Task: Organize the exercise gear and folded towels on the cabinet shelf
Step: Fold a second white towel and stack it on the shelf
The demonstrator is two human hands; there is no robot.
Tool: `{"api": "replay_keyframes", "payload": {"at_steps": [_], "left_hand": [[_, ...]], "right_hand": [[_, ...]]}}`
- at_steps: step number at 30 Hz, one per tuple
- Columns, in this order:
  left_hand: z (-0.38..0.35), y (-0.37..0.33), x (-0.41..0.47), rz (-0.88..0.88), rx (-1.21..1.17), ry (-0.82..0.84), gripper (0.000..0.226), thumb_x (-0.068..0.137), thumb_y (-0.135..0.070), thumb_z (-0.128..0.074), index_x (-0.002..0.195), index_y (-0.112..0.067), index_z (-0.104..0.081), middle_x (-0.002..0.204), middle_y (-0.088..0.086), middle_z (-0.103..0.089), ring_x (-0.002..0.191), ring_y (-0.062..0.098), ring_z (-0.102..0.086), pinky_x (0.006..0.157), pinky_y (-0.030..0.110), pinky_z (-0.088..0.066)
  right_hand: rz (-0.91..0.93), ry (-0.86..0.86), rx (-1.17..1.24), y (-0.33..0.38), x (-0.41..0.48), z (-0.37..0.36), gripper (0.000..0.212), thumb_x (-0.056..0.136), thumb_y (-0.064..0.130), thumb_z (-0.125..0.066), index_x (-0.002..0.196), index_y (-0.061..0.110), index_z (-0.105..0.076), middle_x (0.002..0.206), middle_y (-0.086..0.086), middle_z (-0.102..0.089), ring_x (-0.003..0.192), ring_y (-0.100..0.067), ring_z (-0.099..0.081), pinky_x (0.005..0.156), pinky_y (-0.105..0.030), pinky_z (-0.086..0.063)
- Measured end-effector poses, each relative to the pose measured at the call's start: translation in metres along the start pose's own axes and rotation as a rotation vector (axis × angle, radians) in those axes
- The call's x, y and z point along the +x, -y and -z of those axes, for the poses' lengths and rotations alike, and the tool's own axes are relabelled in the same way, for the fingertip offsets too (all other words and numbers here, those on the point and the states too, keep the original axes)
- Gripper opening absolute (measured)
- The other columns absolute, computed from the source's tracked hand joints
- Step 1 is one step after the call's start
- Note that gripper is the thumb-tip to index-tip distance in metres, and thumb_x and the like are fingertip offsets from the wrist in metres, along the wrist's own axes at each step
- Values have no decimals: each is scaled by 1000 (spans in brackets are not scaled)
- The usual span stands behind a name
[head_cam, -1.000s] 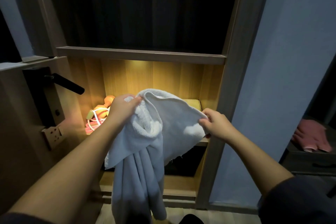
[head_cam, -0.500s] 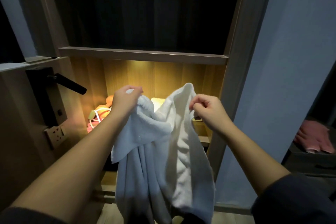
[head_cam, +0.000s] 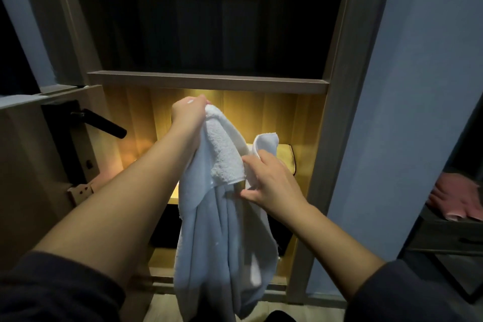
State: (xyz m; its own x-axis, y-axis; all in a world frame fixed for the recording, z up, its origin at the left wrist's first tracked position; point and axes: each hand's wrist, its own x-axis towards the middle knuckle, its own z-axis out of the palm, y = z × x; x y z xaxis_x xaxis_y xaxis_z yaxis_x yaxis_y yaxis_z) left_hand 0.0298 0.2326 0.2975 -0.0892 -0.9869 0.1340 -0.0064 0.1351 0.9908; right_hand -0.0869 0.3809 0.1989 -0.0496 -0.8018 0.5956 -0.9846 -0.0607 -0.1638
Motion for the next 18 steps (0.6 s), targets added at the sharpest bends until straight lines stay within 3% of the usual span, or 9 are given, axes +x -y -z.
{"api": "replay_keyframes", "payload": {"at_steps": [3, 6, 10, 13, 15, 18], "left_hand": [[-3, 1, -1, 21, 30, 24, 19, 90, -25, -54, 97, -17, -70, 97, 7, -66, 91, 23, -62, 80, 34, -53], [-3, 12, -1, 18, 49, 55, 14, 85, -23, -56, 83, -16, -68, 82, 6, -66, 79, 24, -61, 66, 29, -47], [-7, 33, 7, 59, 253, 95, 18, 86, -24, -54, 77, -11, -62, 78, 10, -61, 73, 27, -56, 64, 31, -42], [-12, 49, 3, 4, 528, 217, 20, 94, -28, -50, 87, -12, -60, 85, 7, -60, 74, 25, -59, 56, 26, -43], [-13, 61, 0, -36, 550, 341, 26, 94, -32, -50, 100, -10, -61, 94, 5, -65, 81, 19, -61, 64, 24, -49], [-10, 66, -10, 25, 448, 398, 29, 86, -44, -55, 94, -17, -62, 98, 4, -67, 90, 22, -61, 84, 35, -50]], "right_hand": [[-54, -215, 86, 6, 0, -2, 14, 88, 19, -64, 97, 9, -69, 84, -6, -56, 75, -26, -52, 59, -33, -36], [-83, -311, 218, 9, 3, 7, 24, 90, 20, -53, 74, 6, -65, 68, -4, -52, 63, -24, -47, 55, -37, -40], [-101, -293, 330, 13, 18, 27, 32, 91, 21, -58, 65, 2, -63, 61, -10, -57, 60, -26, -50, 57, -42, -45], [-137, -308, 428, 12, 34, 43, 33, 87, 21, -62, 60, 3, -63, 55, -12, -55, 57, -29, -50, 55, -38, -43], [-152, -313, 413, 13, 42, 51, 34, 84, 20, -62, 54, 5, -55, 50, -7, -43, 53, -21, -39, 53, -34, -35], [-192, -307, 442, 12, 49, 54, 37, 86, 19, -59, 55, 1, -52, 52, -11, -37, 55, -18, -34, 54, -32, -31]]}}
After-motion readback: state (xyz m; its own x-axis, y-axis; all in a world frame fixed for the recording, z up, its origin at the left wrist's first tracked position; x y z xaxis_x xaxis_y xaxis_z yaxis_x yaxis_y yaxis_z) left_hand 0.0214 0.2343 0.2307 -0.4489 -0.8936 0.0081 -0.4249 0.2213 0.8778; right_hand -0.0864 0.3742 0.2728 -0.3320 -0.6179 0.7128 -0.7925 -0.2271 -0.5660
